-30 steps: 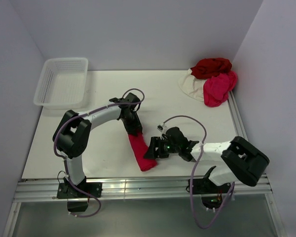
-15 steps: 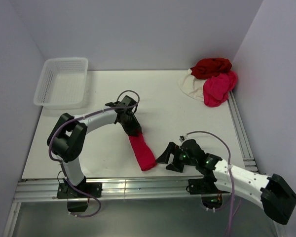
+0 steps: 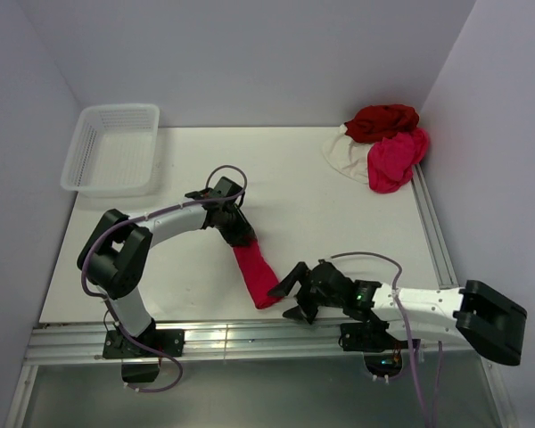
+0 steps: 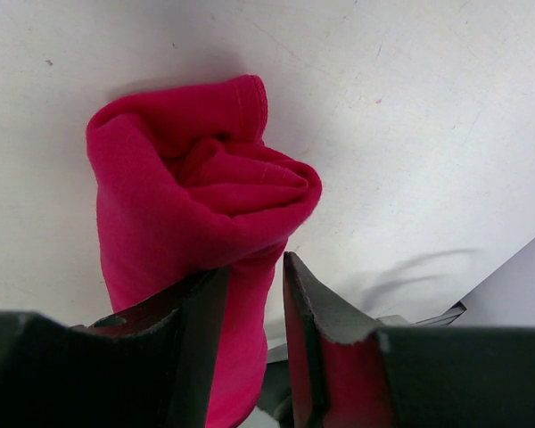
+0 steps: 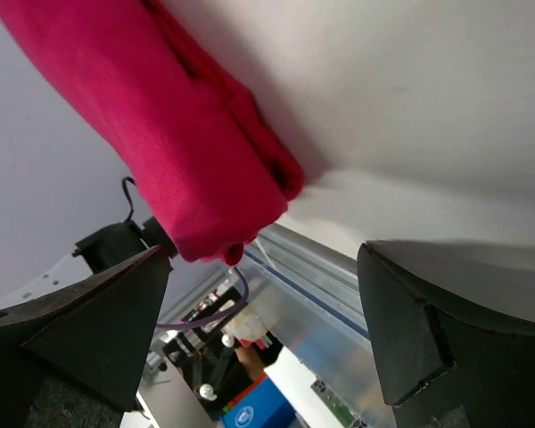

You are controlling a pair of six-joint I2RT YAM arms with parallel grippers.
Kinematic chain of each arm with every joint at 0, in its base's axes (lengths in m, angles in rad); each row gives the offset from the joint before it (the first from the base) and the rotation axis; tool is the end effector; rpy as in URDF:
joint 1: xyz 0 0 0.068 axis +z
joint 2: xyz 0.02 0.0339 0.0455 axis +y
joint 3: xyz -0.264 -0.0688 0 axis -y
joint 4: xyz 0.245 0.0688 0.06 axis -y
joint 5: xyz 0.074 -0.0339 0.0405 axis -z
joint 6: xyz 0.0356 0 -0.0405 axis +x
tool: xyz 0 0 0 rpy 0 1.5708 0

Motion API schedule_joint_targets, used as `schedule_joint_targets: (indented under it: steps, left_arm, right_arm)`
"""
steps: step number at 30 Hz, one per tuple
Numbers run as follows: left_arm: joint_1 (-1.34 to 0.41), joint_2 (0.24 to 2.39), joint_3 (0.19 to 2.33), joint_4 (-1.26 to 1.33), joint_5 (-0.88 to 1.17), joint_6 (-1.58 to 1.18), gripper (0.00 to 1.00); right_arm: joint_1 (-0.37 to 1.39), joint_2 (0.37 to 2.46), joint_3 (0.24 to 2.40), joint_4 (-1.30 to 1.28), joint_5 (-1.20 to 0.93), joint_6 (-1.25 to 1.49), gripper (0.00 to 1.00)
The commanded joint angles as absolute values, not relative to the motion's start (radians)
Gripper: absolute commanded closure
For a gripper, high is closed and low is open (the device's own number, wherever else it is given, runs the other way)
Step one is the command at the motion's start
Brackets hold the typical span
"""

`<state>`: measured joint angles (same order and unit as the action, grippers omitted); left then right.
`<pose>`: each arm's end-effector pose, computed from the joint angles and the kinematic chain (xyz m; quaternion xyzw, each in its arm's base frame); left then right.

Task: Roll the t-shirts
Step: Place the rolled tshirt into the container

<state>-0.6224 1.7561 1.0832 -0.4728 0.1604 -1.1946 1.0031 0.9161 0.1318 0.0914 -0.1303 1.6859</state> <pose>0.2751 -0.2044 0.1678 -0.2588 0.9395 -0.2140 0.0675 0.0817 0.1367 0.1225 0.2764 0.8604 0.4265 0.0377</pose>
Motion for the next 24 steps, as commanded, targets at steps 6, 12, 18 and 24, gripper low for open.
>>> schedule_joint_targets:
  steps: [6, 12, 18, 24]
  left_arm:
    - [-0.62, 1.841, 0.999, -0.666, 0.005, -1.155, 0.61]
    - [-0.62, 1.83, 0.993, -0.663, 0.005, -1.152, 0.61]
    - [-0.62, 1.836, 0.992, -0.666, 0.005, -1.146, 0.61]
    - [-0.62, 1.83, 0.993, -0.669, 0.006, -1.143, 0.61]
  right_arm:
    - [1.144, 1.019, 0.167, 0.134, 0.093, 1.85, 0.09]
    - [1.161, 1.052, 0.163, 0.176, 0.158, 1.879, 0.16]
    - [1.166, 1.158, 0.199, 0.216, 0.173, 1.873, 0.23]
    - [1.19, 1.207, 0.222, 0.212, 0.228, 1.87, 0.27]
